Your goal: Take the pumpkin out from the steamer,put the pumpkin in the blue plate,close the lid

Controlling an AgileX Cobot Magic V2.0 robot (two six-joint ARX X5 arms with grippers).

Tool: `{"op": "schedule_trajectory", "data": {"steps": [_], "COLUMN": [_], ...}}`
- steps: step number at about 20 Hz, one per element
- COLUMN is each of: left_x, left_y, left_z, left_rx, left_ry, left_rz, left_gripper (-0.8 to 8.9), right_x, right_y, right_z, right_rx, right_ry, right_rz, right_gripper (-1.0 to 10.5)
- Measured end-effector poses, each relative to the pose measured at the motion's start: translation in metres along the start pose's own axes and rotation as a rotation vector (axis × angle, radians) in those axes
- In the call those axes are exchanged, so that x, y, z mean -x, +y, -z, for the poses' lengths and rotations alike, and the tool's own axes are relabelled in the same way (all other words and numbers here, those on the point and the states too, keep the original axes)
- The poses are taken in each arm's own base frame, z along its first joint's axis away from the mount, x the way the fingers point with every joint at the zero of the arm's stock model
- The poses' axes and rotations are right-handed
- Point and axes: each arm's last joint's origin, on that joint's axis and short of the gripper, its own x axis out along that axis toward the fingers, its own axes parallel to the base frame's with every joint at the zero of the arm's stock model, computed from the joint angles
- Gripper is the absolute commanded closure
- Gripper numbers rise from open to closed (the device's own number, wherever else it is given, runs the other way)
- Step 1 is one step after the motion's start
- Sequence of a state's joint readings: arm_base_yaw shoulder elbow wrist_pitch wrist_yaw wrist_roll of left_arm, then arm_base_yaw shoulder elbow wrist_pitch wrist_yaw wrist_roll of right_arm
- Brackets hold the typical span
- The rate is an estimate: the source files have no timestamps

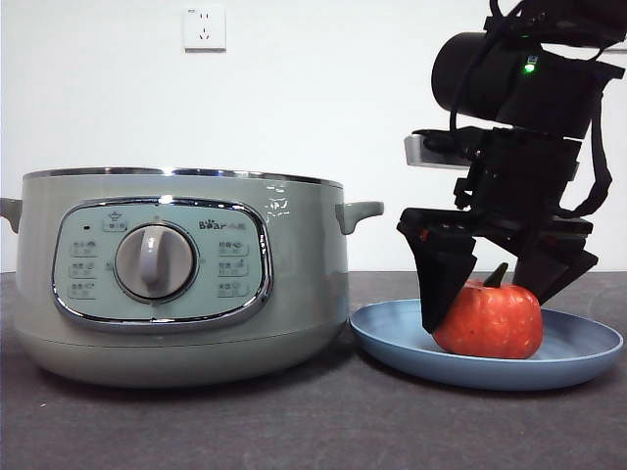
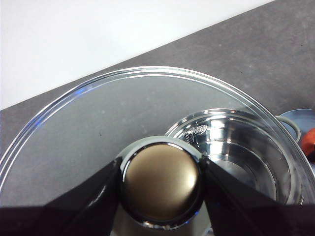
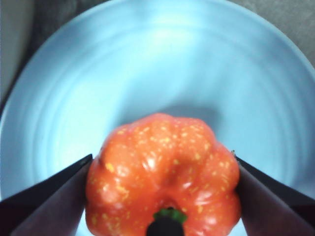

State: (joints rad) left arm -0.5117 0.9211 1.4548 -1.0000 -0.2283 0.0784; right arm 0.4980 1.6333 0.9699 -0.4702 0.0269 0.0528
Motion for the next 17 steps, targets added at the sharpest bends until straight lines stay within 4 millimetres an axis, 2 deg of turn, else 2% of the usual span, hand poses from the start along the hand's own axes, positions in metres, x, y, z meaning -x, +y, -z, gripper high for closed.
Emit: {"op": "schedule_trajectory", "data": {"steps": [2,8,10,13,17], "left_x": [-0.003,-0.019,-0.025,-0.035,-0.056], "left_y": [-0.001,-0.005,-0.006,-0.01,-0.018], "left_z": [-0.001,-0.006,-0.007,-0.01,-0.015], "left_rx": [-0.001,-0.006,-0.008,-0.009,-0.007], "left_ry": [0.004,0.024,0.036,0.039,0.038], "left_rz": [0.001,0.022,0.033,0.091,0.193], "left_gripper": [8.22,8.22,8.22,8.22,8.22], "right_x": [0.0,0.005,0.025,0.07,0.129], "right_y": [0.0,-0.001,-0.001,-0.002,-0.004], "right_z": [0.0,0.0,-0.002,-0.004,0.006], "right_rx": [0.0,-0.015,-0.025,-0.037,-0.052], "right_ry": [0.0,-0.005,-0.069,-0.221,-0.419], "right_rz": [0.002,0.001,-0.004,-0.014,-0.029], "right_gripper": [3.9,3.8,3.8,3.8,3.8]}}
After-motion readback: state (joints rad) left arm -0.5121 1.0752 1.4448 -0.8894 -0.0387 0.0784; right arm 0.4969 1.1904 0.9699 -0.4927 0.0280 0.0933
